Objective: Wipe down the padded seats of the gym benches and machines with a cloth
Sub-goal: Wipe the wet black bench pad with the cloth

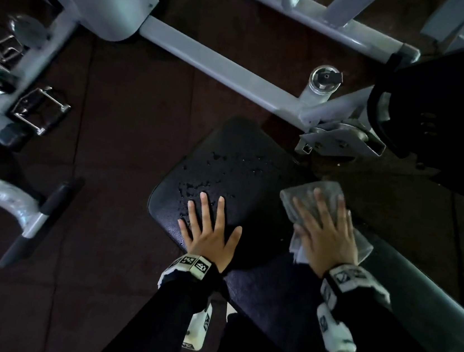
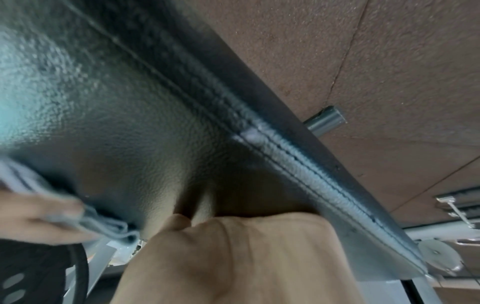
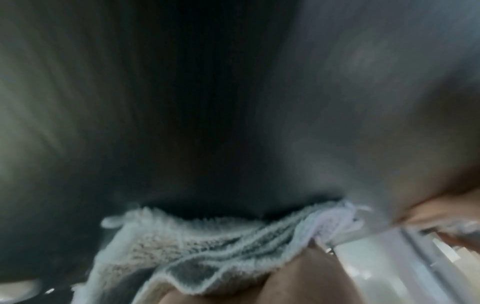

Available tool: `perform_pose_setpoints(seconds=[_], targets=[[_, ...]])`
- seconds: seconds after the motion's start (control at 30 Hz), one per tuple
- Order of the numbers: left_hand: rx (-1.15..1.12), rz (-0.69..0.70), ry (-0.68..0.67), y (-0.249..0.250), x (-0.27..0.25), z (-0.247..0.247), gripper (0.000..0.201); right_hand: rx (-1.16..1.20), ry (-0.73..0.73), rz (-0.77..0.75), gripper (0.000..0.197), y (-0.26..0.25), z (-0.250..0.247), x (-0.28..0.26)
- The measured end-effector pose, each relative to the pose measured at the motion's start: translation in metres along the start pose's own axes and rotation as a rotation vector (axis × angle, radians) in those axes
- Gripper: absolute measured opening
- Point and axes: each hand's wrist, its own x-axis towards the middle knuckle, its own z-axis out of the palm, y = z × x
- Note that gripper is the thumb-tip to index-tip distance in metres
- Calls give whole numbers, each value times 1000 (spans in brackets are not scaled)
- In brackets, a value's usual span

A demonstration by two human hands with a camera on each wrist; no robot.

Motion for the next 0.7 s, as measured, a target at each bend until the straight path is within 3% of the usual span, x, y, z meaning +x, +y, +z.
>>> perform_pose_setpoints(seconds=[0.13, 0.23, 0.3, 0.4, 0.43, 0.53, 0.7], targets=[[23, -15, -16, 2, 0, -2, 69, 150, -60, 203, 57, 56, -10, 12], [31, -22, -14, 3, 0, -3, 70, 161, -97, 321, 61, 95, -14, -19], [38, -23, -22, 3, -1, -3, 69, 93, -221, 363, 62, 113, -7, -53], [44, -21, -23, 4, -1, -4, 69, -115, -441, 247, 77, 121, 11, -96], [47, -21, -23, 4, -1, -4, 70, -129, -453, 257, 72, 110, 9, -106], [46, -20, -20, 4, -1, -4, 71, -42, -205, 91, 56, 61, 10, -123], [29, -23, -23, 3, 1, -3, 71, 18, -173, -104, 51, 6, 5, -78]])
